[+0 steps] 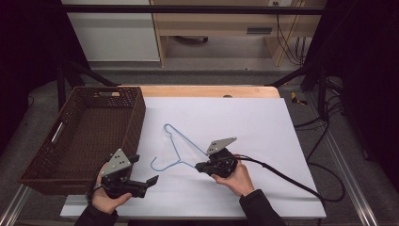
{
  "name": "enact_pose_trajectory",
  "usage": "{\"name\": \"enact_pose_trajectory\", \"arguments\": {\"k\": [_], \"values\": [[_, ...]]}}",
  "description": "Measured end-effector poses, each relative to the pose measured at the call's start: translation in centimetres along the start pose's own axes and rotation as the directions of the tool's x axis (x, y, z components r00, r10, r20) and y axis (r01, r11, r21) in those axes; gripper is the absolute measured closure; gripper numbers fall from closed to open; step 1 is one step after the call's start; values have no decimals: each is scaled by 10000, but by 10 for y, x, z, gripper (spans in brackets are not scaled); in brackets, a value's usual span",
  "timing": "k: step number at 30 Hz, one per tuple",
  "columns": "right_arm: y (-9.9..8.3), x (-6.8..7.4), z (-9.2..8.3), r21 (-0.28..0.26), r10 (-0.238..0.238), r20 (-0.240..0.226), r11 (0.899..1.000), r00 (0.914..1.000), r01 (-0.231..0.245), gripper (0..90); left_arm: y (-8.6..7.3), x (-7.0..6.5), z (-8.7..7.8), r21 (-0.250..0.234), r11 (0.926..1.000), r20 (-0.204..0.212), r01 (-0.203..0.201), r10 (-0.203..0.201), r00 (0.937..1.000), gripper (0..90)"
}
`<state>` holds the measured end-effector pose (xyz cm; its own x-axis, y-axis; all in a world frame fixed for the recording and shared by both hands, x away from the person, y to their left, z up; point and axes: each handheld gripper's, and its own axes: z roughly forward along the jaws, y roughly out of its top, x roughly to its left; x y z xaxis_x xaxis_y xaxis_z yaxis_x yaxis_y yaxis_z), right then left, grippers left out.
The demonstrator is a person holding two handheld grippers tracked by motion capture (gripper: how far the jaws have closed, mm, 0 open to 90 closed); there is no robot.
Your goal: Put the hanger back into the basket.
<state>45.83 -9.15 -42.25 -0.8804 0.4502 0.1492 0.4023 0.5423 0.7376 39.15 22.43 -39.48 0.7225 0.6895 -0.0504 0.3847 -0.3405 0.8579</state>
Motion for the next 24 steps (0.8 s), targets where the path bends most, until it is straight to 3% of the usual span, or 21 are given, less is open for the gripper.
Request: {"name": "enact_pose_trajectory", "arguments": {"k": [11, 19, 24], "values": [[0, -2, -5, -209, 103, -88, 9997, 9999, -105, 876, -11, -12, 25, 709, 9975, 165, 13, -25, 9999, 51], [0, -2, -6, -297, 123, -81, 9995, 9999, -125, 876, -9, -20, 48, 675, 9977, 139, 0, -9, 9999, 106], [0, -3, -6, -285, 120, -87, 9995, 9999, -122, 876, -6, -18, 62, 531, 9984, 42, 198, -200, 9998, 169]]}}
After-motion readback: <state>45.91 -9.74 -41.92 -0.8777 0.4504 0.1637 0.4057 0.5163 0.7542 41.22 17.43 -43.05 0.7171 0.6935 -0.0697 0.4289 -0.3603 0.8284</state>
